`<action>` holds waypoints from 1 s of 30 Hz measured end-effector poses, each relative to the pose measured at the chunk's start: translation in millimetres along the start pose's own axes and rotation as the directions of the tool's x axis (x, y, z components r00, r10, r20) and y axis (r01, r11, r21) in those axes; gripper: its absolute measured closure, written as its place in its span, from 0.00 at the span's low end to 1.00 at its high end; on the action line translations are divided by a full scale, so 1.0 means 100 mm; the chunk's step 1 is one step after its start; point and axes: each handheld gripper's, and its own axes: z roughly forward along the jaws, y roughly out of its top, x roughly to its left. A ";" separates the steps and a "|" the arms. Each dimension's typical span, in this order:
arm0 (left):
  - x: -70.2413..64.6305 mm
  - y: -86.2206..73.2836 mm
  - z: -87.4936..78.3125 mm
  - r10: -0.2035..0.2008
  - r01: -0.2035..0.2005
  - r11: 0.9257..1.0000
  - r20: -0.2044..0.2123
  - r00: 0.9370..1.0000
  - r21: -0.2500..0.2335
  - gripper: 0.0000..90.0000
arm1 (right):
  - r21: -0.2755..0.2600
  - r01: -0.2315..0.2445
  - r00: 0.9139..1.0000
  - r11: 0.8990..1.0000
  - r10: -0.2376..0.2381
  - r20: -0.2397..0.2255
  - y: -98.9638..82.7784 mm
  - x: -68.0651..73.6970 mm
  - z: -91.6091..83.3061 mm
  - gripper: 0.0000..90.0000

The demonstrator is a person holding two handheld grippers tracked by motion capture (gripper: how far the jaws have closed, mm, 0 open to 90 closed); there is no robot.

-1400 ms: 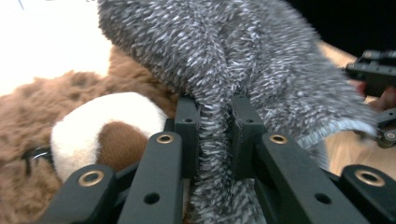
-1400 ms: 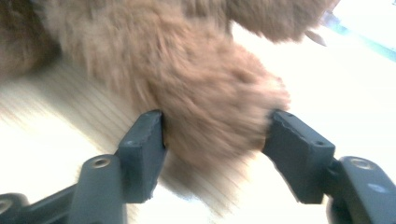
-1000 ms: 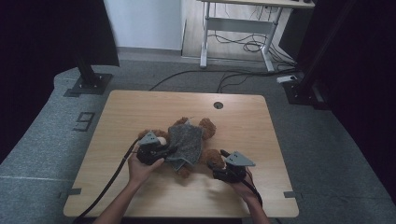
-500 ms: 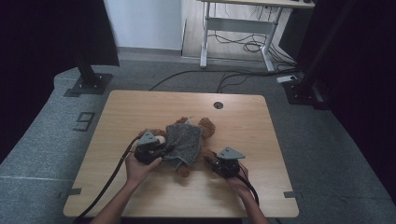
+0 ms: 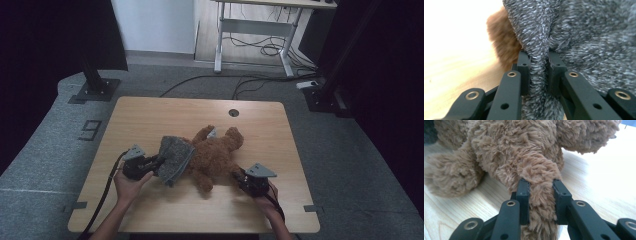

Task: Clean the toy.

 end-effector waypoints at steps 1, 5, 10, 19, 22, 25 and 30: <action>0.02 -0.01 0.00 -0.005 0.005 1.000 -0.004 1.000 0.000 0.84 | -0.001 -0.003 1.000 1.000 0.003 0.001 0.00 -0.01 0.00 0.80; 0.07 -0.02 -0.03 -0.018 0.018 1.000 -0.025 1.000 0.002 0.84 | -0.002 0.008 1.000 1.000 -0.008 0.011 0.01 0.00 0.03 0.79; 0.00 -0.02 -0.08 0.005 -0.005 1.000 -0.010 1.000 -0.009 0.84 | -0.005 0.011 1.000 1.000 -0.011 0.020 0.01 0.02 0.03 0.77; 0.09 -0.08 -0.34 -0.012 0.012 1.000 -0.023 1.000 0.002 0.82 | -0.007 0.011 1.000 1.000 -0.011 0.025 0.00 0.01 0.04 0.75; 0.15 -0.16 -0.48 -0.031 0.031 0.999 -0.031 0.999 0.019 0.82 | -0.009 0.010 1.000 1.000 -0.010 0.026 0.00 0.01 0.04 0.74; 0.22 -0.28 -0.67 -0.052 0.054 0.998 -0.047 0.998 0.042 0.82 | -0.008 0.013 1.000 1.000 -0.012 0.025 0.00 0.01 0.03 0.74; 0.32 -0.53 -0.97 -0.098 0.103 0.991 -0.067 0.993 0.084 0.82 | -0.005 0.014 1.000 1.000 -0.014 0.025 0.00 0.01 0.04 0.74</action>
